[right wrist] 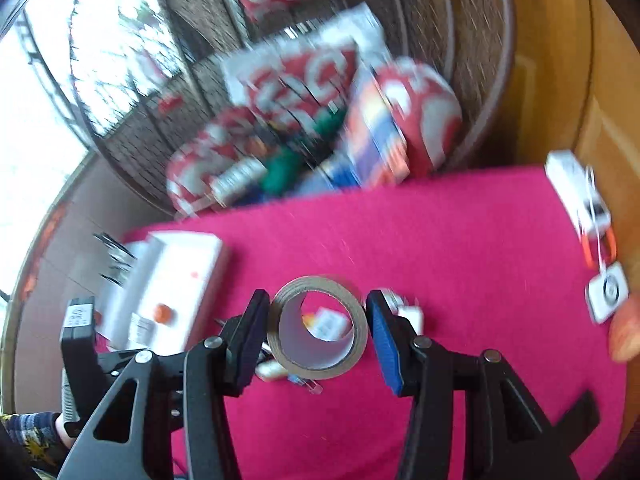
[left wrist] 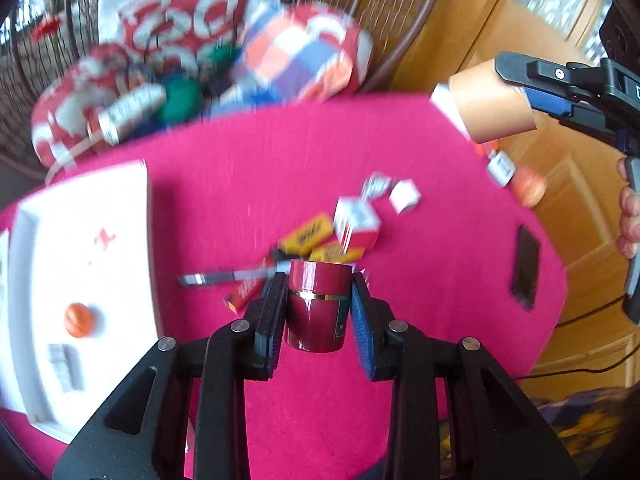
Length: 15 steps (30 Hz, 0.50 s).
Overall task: Organize rigid objects
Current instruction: 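Carry the red container with the left tool while the right tool carries the tape roll toward the tray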
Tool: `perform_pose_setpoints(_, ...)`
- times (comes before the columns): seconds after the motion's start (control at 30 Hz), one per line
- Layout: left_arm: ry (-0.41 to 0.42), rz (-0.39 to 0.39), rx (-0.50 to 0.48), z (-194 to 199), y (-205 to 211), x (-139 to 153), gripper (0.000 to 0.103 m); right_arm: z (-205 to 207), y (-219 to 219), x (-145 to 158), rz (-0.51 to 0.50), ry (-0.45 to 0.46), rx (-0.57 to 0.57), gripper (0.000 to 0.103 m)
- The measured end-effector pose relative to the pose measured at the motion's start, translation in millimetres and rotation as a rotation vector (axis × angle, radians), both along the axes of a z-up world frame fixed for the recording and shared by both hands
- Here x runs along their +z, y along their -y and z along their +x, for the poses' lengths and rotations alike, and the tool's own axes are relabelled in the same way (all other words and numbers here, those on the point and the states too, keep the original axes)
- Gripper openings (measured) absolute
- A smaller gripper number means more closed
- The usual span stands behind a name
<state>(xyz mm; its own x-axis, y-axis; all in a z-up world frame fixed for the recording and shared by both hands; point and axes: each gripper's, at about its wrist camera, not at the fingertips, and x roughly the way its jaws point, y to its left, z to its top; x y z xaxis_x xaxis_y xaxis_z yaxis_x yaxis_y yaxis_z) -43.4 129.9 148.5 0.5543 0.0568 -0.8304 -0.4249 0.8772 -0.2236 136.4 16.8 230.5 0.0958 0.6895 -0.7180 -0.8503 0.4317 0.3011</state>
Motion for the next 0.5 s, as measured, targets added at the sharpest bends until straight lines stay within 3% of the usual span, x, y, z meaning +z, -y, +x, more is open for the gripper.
perform_pose_setpoints(0.13, 0.098, 0.047, 0.053, -11.7, -7.3, 62.6, 0.030, -15.9, 2.4, 49.5, 0.136, 0.049, 0.044, 0.049)
perform_pose_setpoints(0.23, 0.105, 0.096, 0.140, -25.0, -14.2, 100.4, 0.030, -34.9, -3.5, 82.4, 0.219, 0.078, 0.090, 0.050)
perform_pose_setpoints(0.33, 0.123, 0.149, 0.219, -43.2, -17.4, 121.8, 0.030, -59.6, -9.1, 98.3, 0.272, 0.123, 0.139, 0.050)
perform_pose_setpoints(0.5, 0.139, 0.187, 0.283, -66.7, -27.0, 133.1, 0.030, -89.8, -28.2, 94.7, 0.296, 0.098, 0.224, 0.050)
